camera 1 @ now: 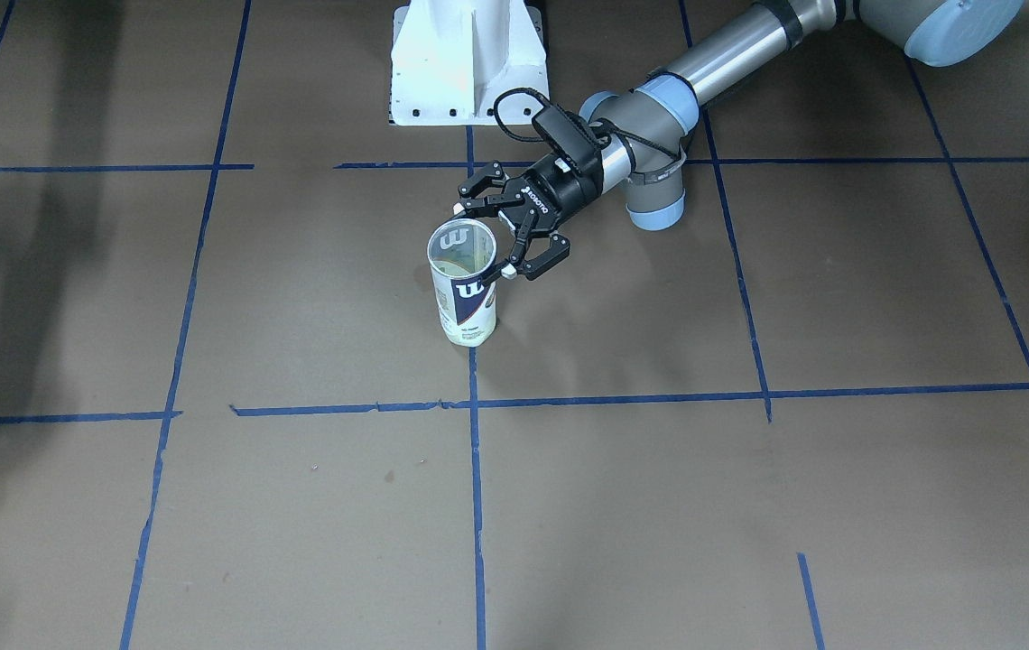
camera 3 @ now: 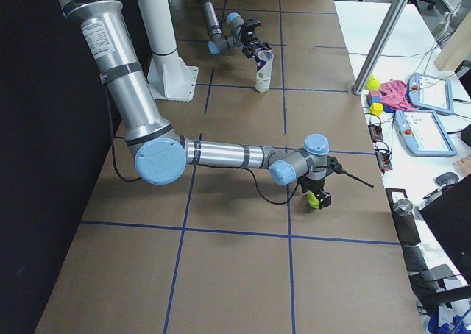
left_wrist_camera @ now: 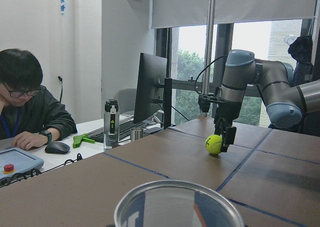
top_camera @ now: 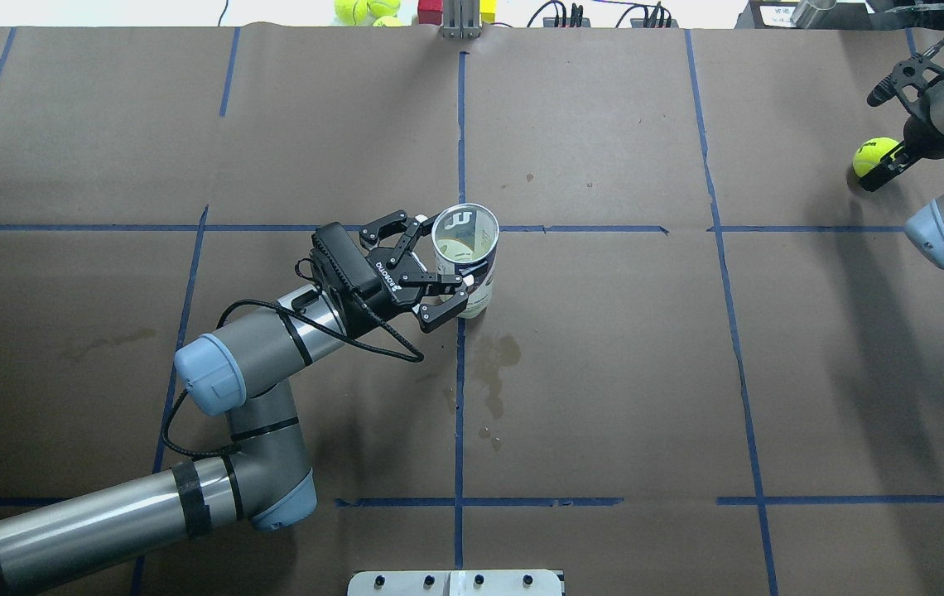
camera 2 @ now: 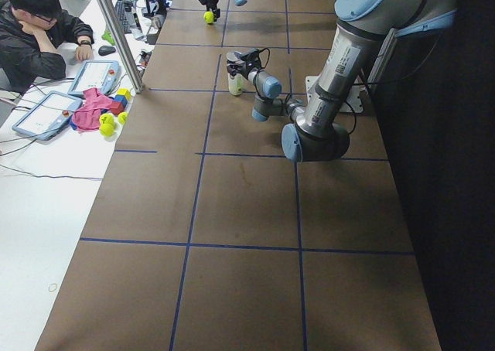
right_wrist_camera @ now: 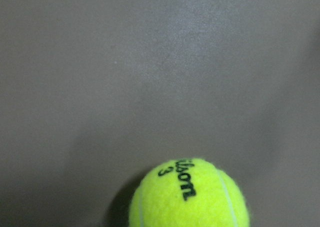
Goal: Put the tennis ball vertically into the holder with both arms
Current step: 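Carry the second ball with the right gripper above the can's opening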
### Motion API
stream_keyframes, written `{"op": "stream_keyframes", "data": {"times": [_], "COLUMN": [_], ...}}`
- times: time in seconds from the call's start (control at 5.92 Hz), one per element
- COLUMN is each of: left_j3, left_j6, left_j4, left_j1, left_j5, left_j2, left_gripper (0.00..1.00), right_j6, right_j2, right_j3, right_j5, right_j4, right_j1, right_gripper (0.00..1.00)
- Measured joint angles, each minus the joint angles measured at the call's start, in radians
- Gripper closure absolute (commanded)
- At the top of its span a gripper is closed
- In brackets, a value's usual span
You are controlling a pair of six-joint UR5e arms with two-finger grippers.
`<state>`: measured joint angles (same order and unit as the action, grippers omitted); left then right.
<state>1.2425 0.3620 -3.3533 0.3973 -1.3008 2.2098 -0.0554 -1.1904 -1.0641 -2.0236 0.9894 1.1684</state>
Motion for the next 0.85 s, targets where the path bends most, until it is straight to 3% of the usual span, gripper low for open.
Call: {"op": "stream_keyframes", "data": {"times": [0.17,0.34,0.51,0.85], "left_j3": [0.000,0.000,0.000,0.000], "left_j6": [0.000,0.000,0.000,0.000], "left_j4": [0.000,0.000,0.000,0.000], "left_j1": [0.000,0.000,0.000,0.000], "left_j5": [0.000,-0.001,-0.001,-0.002], "left_j2": [0.000,0.000,0.000,0.001], "left_gripper": [0.19,0.19,0.19,0.19], "right_j6": [0.000,0.002,0.010,0.157], "right_j2": [0.000,0.001,0.004,0.007], "right_j3": [0.001,-0.003,-0.022,-0.156], "right_j5": [0.014,0.015,-0.001,-0.098], "right_j4": [0.000,0.000,0.000,0.006], "right_j1": [-0.003,-0.003,-0.001,0.008], "right_gripper": [0.68,0.80,0.84,0.84]}}
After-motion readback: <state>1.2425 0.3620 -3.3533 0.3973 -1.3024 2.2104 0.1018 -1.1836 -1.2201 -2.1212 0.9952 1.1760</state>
